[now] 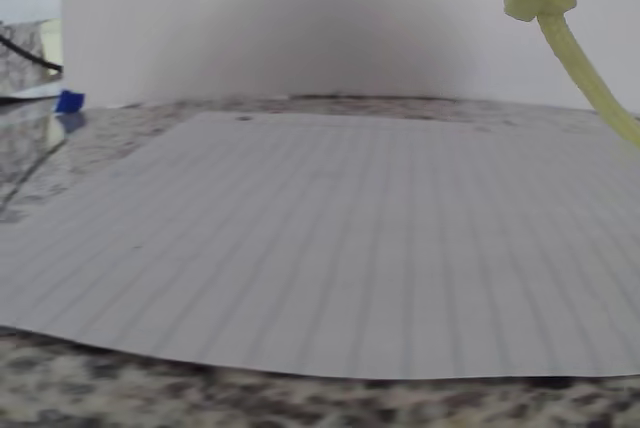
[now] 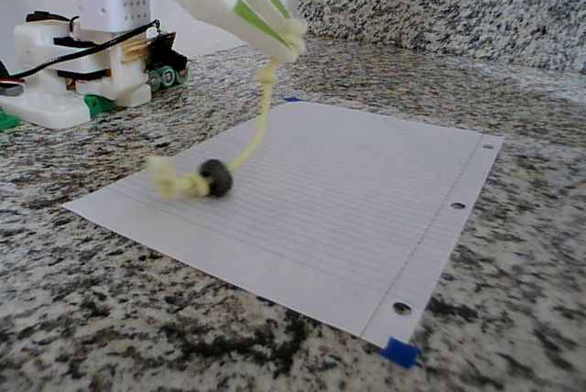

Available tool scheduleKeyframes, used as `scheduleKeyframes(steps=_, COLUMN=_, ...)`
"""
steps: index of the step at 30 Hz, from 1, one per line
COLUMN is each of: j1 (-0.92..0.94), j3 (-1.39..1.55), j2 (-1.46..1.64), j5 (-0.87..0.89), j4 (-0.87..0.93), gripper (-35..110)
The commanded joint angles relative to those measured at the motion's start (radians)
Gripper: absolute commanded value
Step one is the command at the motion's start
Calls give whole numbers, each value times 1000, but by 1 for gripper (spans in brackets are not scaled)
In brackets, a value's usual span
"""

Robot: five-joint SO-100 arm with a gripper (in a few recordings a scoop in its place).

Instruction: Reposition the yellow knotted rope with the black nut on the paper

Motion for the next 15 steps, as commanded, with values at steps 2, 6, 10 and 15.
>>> scheduleKeyframes(steps=2, j1=-43, j3=23, j2=23, j5=12, j4=2, gripper=0)
scheduleKeyframes(steps=6, j1=-63, j3=57, j2=38, j5=12, j4=3, gripper=0)
scheduleKeyframes(steps=10, j1=-66, j3=61, j2=40, j5=12, j4=3, gripper=12)
scheduleKeyframes(steps=15, j1=-69, j3=64, j2=49, j5=11, j4=8, gripper=72)
